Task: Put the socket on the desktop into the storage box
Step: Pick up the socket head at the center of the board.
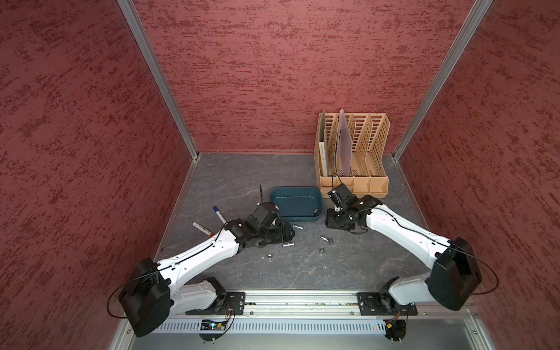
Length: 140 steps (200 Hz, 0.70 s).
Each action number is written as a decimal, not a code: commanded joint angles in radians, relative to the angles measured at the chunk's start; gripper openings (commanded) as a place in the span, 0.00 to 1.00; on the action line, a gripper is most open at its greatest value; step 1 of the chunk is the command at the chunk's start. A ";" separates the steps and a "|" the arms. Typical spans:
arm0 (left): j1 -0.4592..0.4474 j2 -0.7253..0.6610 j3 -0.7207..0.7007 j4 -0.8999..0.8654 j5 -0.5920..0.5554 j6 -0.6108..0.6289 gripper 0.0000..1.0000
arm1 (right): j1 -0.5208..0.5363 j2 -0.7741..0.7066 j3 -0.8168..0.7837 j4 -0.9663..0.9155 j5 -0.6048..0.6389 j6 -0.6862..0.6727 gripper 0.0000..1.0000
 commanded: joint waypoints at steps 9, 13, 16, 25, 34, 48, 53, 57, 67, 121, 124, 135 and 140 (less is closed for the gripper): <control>-0.036 0.032 0.019 0.088 0.030 -0.014 0.88 | 0.006 -0.024 -0.040 0.016 0.032 0.020 0.47; -0.040 0.035 0.017 0.094 0.030 -0.016 0.89 | 0.006 -0.024 -0.045 0.017 0.034 0.021 0.47; -0.044 0.037 0.016 0.097 0.031 -0.017 0.88 | 0.006 -0.024 -0.048 0.018 0.034 0.020 0.46; -0.053 0.045 0.015 0.110 0.035 -0.022 0.88 | 0.006 -0.019 -0.059 0.021 0.035 0.020 0.46; -0.062 0.054 0.014 0.120 0.037 -0.025 0.88 | 0.006 -0.013 -0.068 0.024 0.037 0.020 0.45; -0.076 0.067 0.015 0.131 0.037 -0.028 0.88 | 0.006 -0.001 -0.084 0.036 0.032 0.022 0.44; -0.080 0.071 0.014 0.133 0.037 -0.028 0.88 | 0.006 0.003 -0.090 0.042 0.030 0.023 0.44; -0.084 0.074 0.013 0.135 0.036 -0.031 0.89 | 0.006 0.006 -0.094 0.045 0.029 0.023 0.43; -0.090 0.081 0.011 0.142 0.035 -0.033 0.88 | 0.006 0.014 -0.101 0.052 0.030 0.025 0.42; -0.106 0.094 0.002 0.158 0.027 -0.039 0.88 | 0.006 0.070 -0.138 0.085 0.019 0.026 0.40; -0.104 0.094 0.002 0.158 0.028 -0.039 0.88 | 0.006 0.073 -0.138 0.086 0.017 0.026 0.40; -0.107 0.092 -0.001 0.158 0.028 -0.039 0.88 | 0.006 0.080 -0.142 0.088 0.016 0.026 0.39; -0.107 0.093 -0.002 0.158 0.026 -0.039 0.88 | 0.006 0.085 -0.145 0.091 0.013 0.027 0.39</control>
